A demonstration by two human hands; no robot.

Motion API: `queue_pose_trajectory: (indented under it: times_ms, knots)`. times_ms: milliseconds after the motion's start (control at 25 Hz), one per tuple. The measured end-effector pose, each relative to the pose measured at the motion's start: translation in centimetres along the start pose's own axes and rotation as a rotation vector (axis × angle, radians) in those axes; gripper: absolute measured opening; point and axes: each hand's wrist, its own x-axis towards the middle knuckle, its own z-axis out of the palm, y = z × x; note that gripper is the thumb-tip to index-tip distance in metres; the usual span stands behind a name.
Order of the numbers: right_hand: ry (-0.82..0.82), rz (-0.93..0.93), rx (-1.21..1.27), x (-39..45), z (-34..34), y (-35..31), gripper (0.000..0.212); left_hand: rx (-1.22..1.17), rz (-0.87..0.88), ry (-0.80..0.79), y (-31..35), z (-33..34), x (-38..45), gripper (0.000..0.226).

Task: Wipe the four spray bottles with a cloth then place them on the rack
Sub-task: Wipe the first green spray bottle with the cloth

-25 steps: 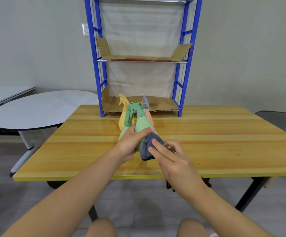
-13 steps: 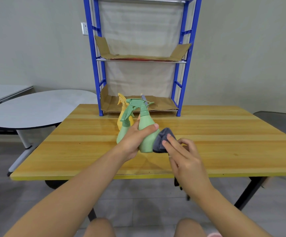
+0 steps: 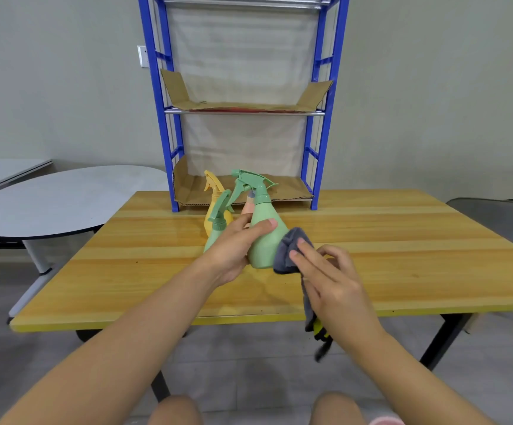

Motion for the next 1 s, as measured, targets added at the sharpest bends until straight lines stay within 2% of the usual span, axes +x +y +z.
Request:
queue_pose_trajectory:
  times_ms: [80, 160, 360, 440, 520, 560, 680, 840, 920, 1000]
  knots:
    - [0.014, 0.018, 0.012, 0.0, 0.0, -0.3, 0.031, -0.012, 0.027, 0.021, 0.0, 0.2, 0.1, 0.068]
    - [-0.01, -0.065, 0.006, -0.3, -0.1, -0.8, 0.03, 0.002, 0.035, 0.035, 0.3, 0.3, 0.1, 0.081]
    - [0.015, 0.038, 0.037, 0.3, -0.2, -0.7, 0.036, -0.028, 0.033, -0.005, 0.7, 0.6, 0.2, 0.058]
    - [0.022, 0.046, 0.038, 0.6, -0.6, -0.1, 0.036, -0.11, -0.032, -0.085, 1.0, 0.1, -0.1, 0.063]
    - [0.054, 0.126, 0.069, 1.1, -1.1, 0.5, 0.04, -0.089, -0.047, -0.116, 0.8, -0.2, -0.1, 0.063]
    - [0.065, 0.118, 0.077, 1.1, -1.2, 0.4, 0.04, -0.058, -0.033, -0.099, 0.6, -0.1, -0.1, 0.061]
    - [0.012, -0.056, 0.082, 0.5, -1.0, -0.6, 0.029, 0.006, -0.005, -0.066, 0.1, 0.4, 0.0, 0.066]
    - [0.001, -0.031, 0.13, 0.3, -1.0, -0.6, 0.03, 0.033, 0.007, -0.013, 0.1, 0.9, -0.3, 0.064]
    - [-0.02, -0.11, 0.069, 0.3, -1.0, -0.8, 0.024, 0.014, 0.012, 0.001, 0.1, 1.0, -0.4, 0.071]
    - [-0.033, -0.133, 0.023, 0.6, -1.1, -0.6, 0.025, -0.045, 0.013, -0.011, 0.2, 0.9, -0.3, 0.065]
